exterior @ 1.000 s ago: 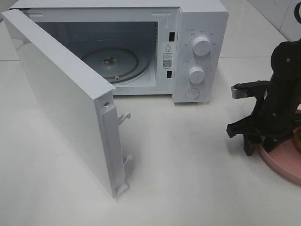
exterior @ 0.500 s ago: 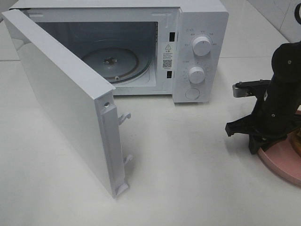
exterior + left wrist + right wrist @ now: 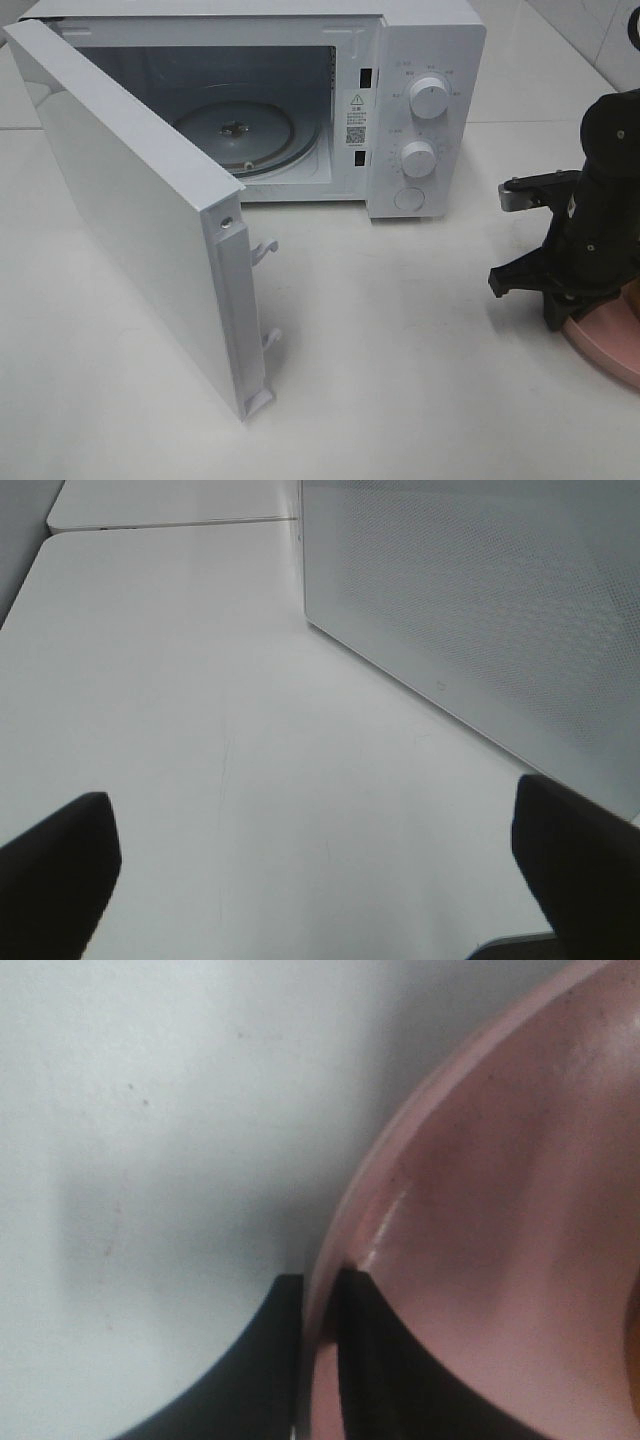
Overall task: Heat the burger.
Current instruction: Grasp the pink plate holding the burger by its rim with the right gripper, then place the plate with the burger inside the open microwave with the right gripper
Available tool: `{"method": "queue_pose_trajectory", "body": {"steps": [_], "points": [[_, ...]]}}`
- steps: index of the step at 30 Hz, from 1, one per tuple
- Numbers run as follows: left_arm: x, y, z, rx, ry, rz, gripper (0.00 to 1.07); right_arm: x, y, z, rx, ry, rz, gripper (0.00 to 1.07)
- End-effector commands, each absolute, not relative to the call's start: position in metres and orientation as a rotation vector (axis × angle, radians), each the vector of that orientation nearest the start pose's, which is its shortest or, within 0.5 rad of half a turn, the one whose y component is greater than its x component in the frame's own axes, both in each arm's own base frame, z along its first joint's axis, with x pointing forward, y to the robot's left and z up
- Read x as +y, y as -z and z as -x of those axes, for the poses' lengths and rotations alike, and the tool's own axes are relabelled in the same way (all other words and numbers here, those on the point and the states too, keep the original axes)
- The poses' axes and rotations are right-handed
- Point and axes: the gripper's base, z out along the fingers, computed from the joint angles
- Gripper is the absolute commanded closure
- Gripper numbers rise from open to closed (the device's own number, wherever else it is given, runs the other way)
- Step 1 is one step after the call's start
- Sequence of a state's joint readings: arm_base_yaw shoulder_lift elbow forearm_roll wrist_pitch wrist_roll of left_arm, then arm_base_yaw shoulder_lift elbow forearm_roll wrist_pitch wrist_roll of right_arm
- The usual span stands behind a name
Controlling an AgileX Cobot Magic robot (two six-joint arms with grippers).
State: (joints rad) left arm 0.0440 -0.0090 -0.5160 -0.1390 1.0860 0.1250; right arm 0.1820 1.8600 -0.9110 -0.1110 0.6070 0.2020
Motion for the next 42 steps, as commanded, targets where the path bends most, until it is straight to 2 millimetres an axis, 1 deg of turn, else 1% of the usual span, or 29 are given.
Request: {"method": "queue_pose_trajectory", "body": {"steps": [1, 5, 7, 8, 10, 13, 16, 18, 21, 22, 27, 30, 32, 36, 42], "points": [[-0.012, -0.281, 0.011, 2.011, 0.073, -0.096, 0.07, 0.054, -0.116, -0.297, 3.050, 0.148, 0.125, 1.07], [-0.012, -0.281, 0.011, 2.011, 0.073, -0.096, 0.07, 0.059, -0.116, -0.295, 3.050, 0.205, 0.161, 1.07], [-0.012, -0.281, 0.011, 2.011, 0.073, -0.096, 0.07, 0.065, -0.116, -0.292, 3.046, 0.271, 0.211, 1.07], [-0.012, -0.281, 0.011, 2.011, 0.073, -0.096, 0.07, 0.065, -0.116, -0.292, 3.046, 0.271, 0.211, 1.07], [-0.012, -0.281, 0.011, 2.011, 0.073, -0.096, 0.07, 0.074, -0.117, -0.289, 3.042, 0.323, 0.265, 1.07], [-0.012, -0.281, 0.011, 2.011, 0.073, -0.096, 0.07, 0.076, -0.117, -0.288, 3.041, 0.336, 0.282, 1.07], [-0.012, -0.281, 0.011, 2.011, 0.073, -0.096, 0.07, 0.081, -0.122, -0.286, 3.021, 0.363, 0.315, 1.07], [-0.012, -0.281, 0.011, 2.011, 0.073, -0.096, 0.07, 0.086, -0.138, -0.283, 2.967, 0.378, 0.335, 1.07], [-0.012, -0.281, 0.011, 2.011, 0.073, -0.096, 0.07, 0.086, -0.141, -0.283, 2.958, 0.382, 0.340, 1.07], [-0.012, -0.281, 0.011, 2.011, 0.073, -0.096, 0.07, 0.086, -0.145, -0.281, 2.950, 0.405, 0.359, 1.07], [-0.012, -0.281, 0.011, 2.011, 0.073, -0.096, 0.07, 0.086, -0.148, -0.278, 2.962, 0.461, 0.387, 1.07], [-0.012, -0.281, 0.011, 2.011, 0.073, -0.096, 0.07, 0.090, -0.150, -0.275, 2.955, 0.473, 0.414, 1.07], [-0.012, -0.281, 0.011, 2.011, 0.073, -0.096, 0.07, 0.097, -0.156, -0.270, 2.933, 0.497, 0.464, 1.07], [-0.012, -0.281, 0.011, 2.011, 0.073, -0.096, 0.07, 0.101, -0.158, -0.267, 2.929, 0.533, 0.493, 1.07], [-0.012, -0.281, 0.011, 2.011, 0.073, -0.096, 0.07, 0.105, -0.167, -0.258, 2.892, 0.571, 0.548, 1.07]]}}
